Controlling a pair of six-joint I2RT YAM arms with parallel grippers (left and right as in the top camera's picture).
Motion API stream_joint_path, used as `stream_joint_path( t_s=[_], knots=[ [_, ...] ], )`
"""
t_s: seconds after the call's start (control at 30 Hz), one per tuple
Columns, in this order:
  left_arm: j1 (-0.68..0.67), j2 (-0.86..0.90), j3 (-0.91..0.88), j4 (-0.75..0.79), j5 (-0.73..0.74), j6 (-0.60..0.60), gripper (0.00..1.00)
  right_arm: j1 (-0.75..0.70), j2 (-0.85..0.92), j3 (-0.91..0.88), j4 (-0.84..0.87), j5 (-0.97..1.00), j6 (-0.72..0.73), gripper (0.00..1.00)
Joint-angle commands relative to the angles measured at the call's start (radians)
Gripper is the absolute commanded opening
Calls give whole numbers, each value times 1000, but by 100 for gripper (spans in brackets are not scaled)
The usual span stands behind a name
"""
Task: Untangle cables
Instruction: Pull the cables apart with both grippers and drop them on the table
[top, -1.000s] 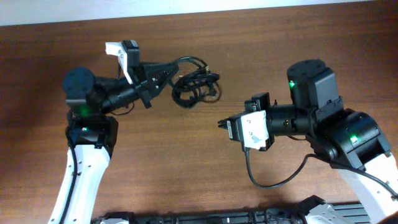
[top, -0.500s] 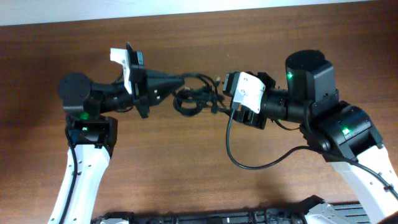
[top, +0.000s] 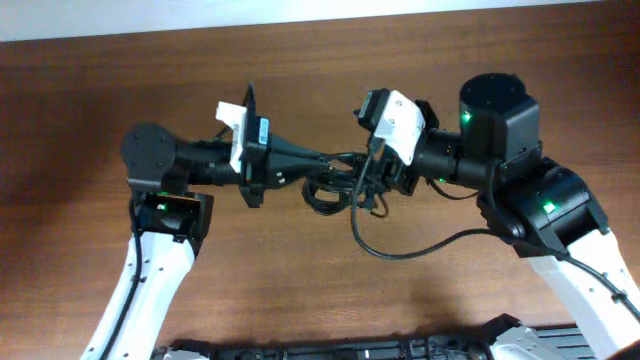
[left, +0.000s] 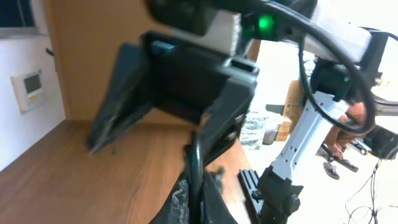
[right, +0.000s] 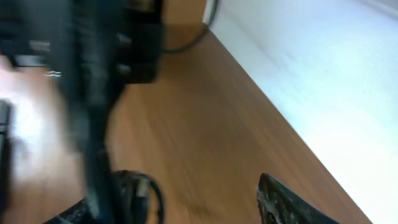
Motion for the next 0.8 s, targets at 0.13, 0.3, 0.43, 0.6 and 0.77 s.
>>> stream_joint_path(
  t_s=[0.13,0.3,0.43,0.6,0.77],
  knots=[
    [-113,-7,12,21,133,8,0,-3,29,10,145,700,175,63],
    [-112,-7,12,21,133,8,0,-3,29,10,145,1034,267,63],
    [-77,-7,12,21,124,8,0,-3,29,10,86,1027,266,79],
    [31,-7,12,21,-61,-101,0,-3,29,10,-146,690,266,99],
    [88,-7,12,21,-226,-199,0,-3,29,10,-307,511,269,99]
  ],
)
